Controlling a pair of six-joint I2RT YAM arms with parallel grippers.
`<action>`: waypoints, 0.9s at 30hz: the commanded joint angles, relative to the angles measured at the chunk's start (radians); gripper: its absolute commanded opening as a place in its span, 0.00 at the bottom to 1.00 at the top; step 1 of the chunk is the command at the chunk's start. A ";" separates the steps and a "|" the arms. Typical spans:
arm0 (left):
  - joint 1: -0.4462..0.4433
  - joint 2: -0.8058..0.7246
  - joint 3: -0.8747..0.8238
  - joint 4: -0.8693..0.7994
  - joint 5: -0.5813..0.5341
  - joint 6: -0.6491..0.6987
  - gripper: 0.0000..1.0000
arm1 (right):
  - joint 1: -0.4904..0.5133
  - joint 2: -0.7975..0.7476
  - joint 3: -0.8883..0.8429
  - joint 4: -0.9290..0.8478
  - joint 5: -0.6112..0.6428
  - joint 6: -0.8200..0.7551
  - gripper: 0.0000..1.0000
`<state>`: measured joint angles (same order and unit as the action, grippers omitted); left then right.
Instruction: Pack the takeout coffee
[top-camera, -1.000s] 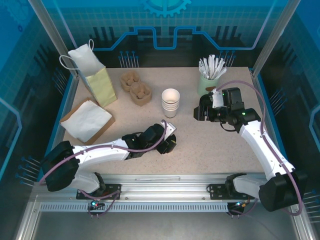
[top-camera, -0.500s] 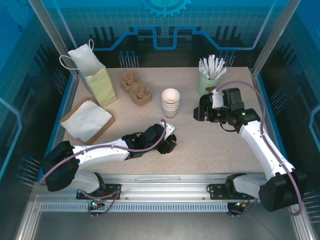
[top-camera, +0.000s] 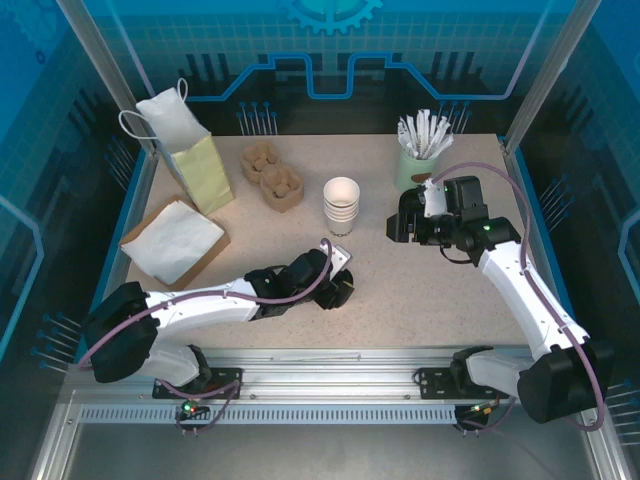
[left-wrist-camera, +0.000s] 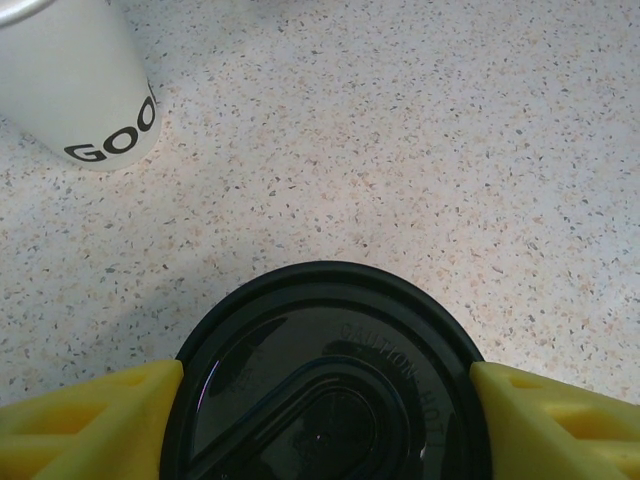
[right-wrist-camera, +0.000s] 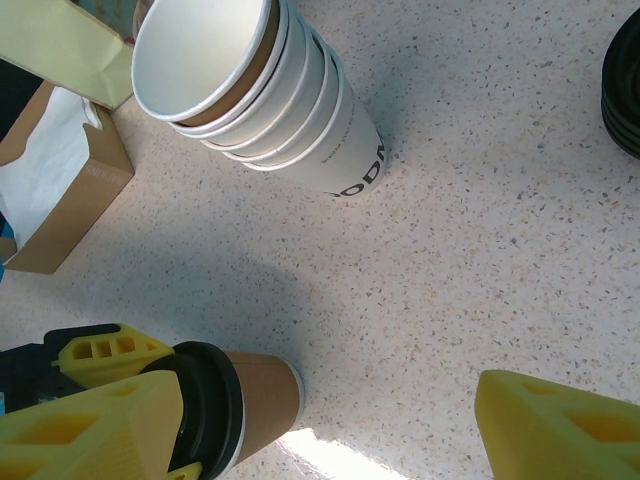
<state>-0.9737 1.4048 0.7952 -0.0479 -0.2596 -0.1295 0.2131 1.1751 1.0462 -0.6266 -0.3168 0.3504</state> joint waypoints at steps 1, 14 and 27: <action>-0.014 0.002 0.029 -0.013 -0.021 -0.012 0.71 | -0.009 -0.002 -0.009 0.005 -0.015 0.008 0.78; -0.032 0.040 0.052 -0.049 -0.055 -0.060 0.73 | -0.002 0.003 -0.018 0.010 -0.015 0.015 0.78; -0.064 0.073 0.000 -0.120 -0.063 -0.033 0.69 | 0.004 0.020 0.005 -0.010 -0.012 0.005 0.78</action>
<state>-1.0206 1.4471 0.8284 -0.0612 -0.3218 -0.1783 0.2150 1.1812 1.0431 -0.6205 -0.3180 0.3580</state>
